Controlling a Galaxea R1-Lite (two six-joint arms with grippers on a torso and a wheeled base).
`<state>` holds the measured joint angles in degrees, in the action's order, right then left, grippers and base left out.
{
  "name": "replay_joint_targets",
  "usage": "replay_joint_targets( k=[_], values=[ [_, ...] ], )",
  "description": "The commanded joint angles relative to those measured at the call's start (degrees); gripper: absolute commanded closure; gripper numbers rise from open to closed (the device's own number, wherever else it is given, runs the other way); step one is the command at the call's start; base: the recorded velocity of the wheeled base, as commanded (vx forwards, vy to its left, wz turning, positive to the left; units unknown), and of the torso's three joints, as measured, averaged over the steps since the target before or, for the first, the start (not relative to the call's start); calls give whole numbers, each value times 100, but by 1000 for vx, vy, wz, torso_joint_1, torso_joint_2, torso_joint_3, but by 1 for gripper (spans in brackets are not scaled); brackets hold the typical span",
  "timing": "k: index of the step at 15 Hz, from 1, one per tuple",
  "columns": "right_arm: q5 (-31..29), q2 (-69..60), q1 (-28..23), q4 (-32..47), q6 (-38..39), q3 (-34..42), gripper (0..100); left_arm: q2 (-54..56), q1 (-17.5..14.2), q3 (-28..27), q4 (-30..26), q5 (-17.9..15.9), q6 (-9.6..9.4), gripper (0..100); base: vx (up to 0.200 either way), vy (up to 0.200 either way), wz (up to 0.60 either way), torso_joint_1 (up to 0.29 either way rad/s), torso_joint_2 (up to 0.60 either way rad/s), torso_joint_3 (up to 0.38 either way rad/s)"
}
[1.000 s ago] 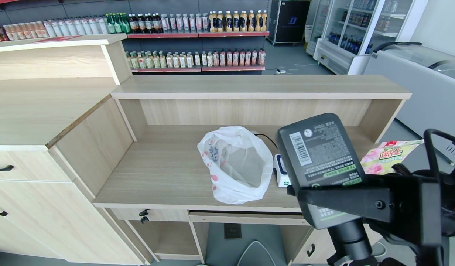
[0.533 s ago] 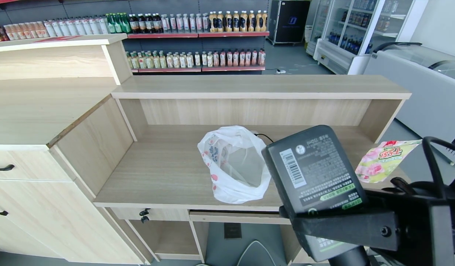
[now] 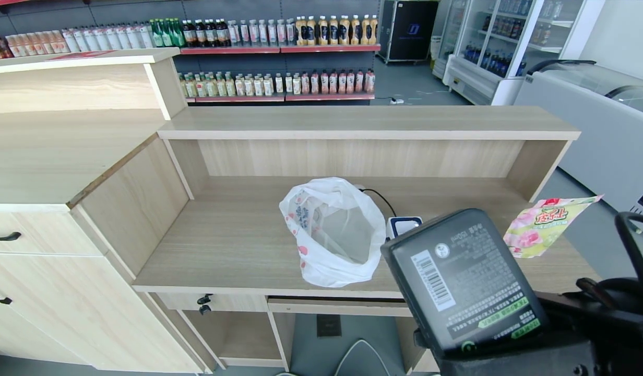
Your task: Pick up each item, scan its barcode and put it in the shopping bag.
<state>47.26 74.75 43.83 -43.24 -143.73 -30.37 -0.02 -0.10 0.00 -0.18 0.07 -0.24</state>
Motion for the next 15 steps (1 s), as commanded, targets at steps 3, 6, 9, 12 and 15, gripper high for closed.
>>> replay_joint_targets(
  k=[3,6,9,12,15],
  values=[
    [64,-145,21,17,-6,31,100,2,1,0,1,1,-2,0,0,0,0,0,0,0],
    [143,-145,30,17,-15,40,100,2,1,0,1,1,-2,0,0,0,0,0,0,0],
    [143,-119,30,17,-33,40,100,2,1,0,1,1,-2,0,0,0,0,0,0,0],
    [152,-136,30,17,-41,40,100,2,1,0,1,1,-2,0,0,0,0,0,0,0],
    [143,-154,161,17,-77,40,100,2,1,0,1,1,-2,0,0,0,0,0,0,0]
  ],
)
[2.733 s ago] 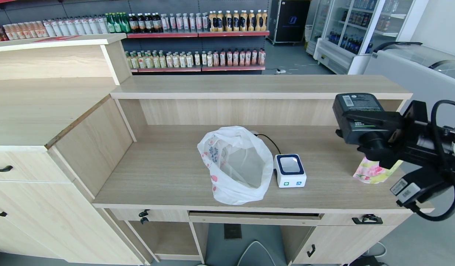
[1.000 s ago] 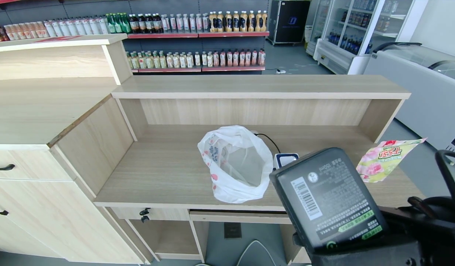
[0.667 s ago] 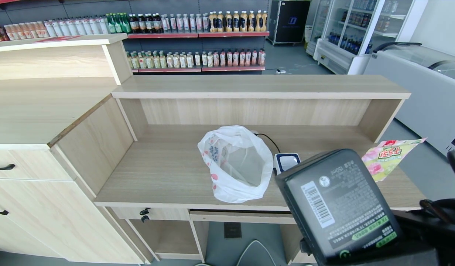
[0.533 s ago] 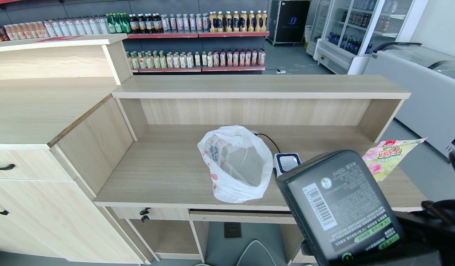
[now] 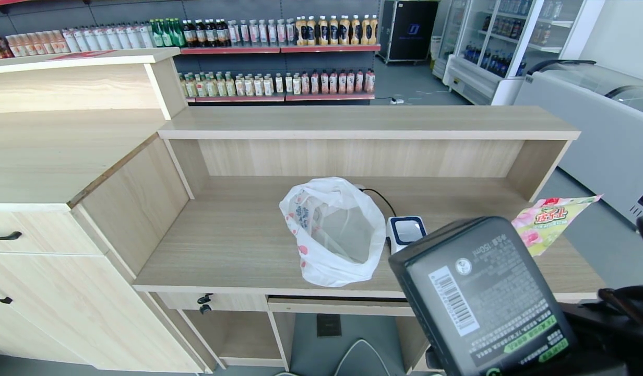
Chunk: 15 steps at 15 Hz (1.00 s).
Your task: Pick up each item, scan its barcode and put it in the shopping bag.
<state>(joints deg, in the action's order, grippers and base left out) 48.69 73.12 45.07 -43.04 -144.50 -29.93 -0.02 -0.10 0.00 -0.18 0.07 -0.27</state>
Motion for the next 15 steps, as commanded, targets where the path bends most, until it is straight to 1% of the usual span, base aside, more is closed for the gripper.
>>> replay_joint_targets(
  k=[1,4,5,6,7,9,10,11,12,13,14,15],
  values=[
    [0,-17,37,-2,0,-4,100,2,1,0,1,1,0,0,0,0,0,0,0,0],
    [0,-61,37,-2,44,-22,100,2,1,0,1,1,0,0,0,0,0,0,0,0],
    [-26,-87,-60,-20,325,-101,100,2,1,0,1,1,0,0,0,0,0,0,0,0],
    [-272,-26,-420,-55,1178,-303,100,2,1,0,1,1,0,0,0,0,0,0,0,0],
    [-826,9,-1211,-64,2575,-338,100,2,1,0,1,1,0,0,0,0,0,0,0,0],
    [-1503,-369,-3285,86,5212,-57,100,2,1,0,1,1,0,0,0,0,0,0,0,0],
    [-1766,-588,-4182,402,6381,92,100,2,1,0,1,1,0,0,0,0,0,0,0,0],
    [-1722,-641,-4832,780,7181,110,100,2,1,0,1,1,0,0,0,0,0,0,0,0],
    [-1520,-703,-5315,894,7497,84,100,2,1,0,1,1,0,0,0,0,0,0,0,0],
    [-1213,-782,-5887,938,7559,75,100,2,1,0,1,1,0,0,0,0,0,0,0,0],
    [-852,-808,-6230,1000,7559,92,100,2,1,0,1,1,0,0,0,0,0,0,0,0],
    [-369,-808,-6528,1202,7612,75,100,2,1,0,1,1,0,0,0,0,0,0,0,0]
  ],
)
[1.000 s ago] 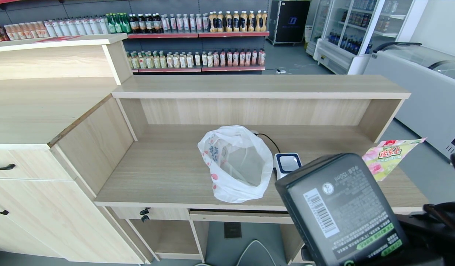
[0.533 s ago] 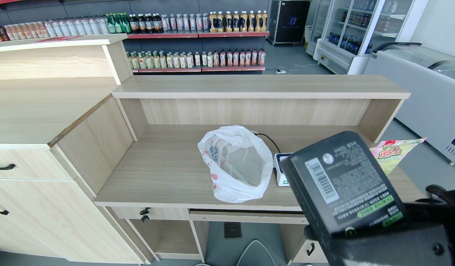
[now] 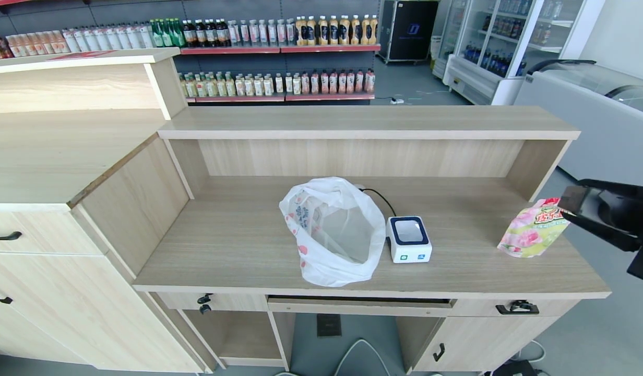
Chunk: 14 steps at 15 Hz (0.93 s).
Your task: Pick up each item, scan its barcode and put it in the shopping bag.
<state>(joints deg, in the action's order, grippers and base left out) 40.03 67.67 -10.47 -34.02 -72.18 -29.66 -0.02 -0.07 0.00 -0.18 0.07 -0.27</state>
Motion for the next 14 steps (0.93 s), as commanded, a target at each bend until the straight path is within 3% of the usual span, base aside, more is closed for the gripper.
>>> replay_joint_targets(
  k=[1,3,5,6,7,8,10,12,14],
  values=[
    [866,-228,-1001,414,644,-31,100,2,-1,0,1,1,0,0,0,0,0,0,0,0],
    [848,-193,-1027,388,1435,-128,100,2,-1,0,1,1,0,0,0,0,300,4,-1,-1],
    [356,88,-1168,405,2094,-479,100,2,-1,0,1,1,0,0,0,0,600,2,5,5],
    [-374,396,-1159,432,2780,-752,100,2,-1,0,1,1,0,0,0,0,600,2,7,7],
    [-1578,660,-904,432,3720,-928,100,2,-1,0,9,1,0,0,0,0,600,7,-2,2],
    [-2755,985,-341,432,4599,-1174,100,2,-1,0,1,1,0,0,0,0,600,7,2,2],
    [-3784,1679,-51,520,5425,-1798,100,2,-1,0,1,1,0,0,0,0,600,5,0,9],
    [-3722,2207,-8,528,6032,-1930,100,2,-1,0,1,1,0,0,0,0,300,1,1,1],
    [-2246,2760,-16,194,7640,-1965,100,2,-1,0,1,1,0,0,0,0,0,0,0,0]
  ],
)
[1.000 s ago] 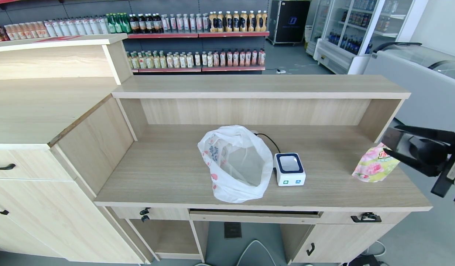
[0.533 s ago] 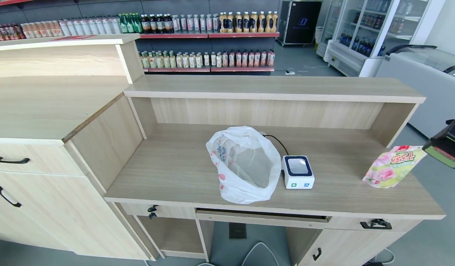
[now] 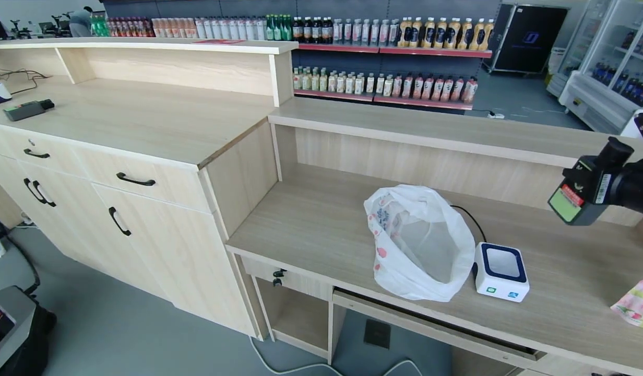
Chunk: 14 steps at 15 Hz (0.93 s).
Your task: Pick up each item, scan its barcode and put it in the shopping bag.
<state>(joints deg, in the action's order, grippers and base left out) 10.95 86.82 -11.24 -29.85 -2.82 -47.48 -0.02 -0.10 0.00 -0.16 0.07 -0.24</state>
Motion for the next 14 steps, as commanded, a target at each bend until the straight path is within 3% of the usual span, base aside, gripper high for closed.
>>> replay_joint_targets(
  k=[1,4,8,14],
  values=[
    [1252,1021,-54,-557,1108,-130,100,2,1,0,-2,1,-2,0,0,0,0,0,0,0],
    [1560,1311,-291,-161,1240,-253,100,2,1,0,-2,1,-2,0,0,0,0,0,0,0],
    [2939,1601,-889,-108,1292,-270,100,2,1,0,-2,1,-2,0,0,0,0,0,0,0],
    [3089,2049,-1065,-73,352,-200,100,2,1,0,-2,1,-2,0,0,0,0,0,0,0]
  ],
)
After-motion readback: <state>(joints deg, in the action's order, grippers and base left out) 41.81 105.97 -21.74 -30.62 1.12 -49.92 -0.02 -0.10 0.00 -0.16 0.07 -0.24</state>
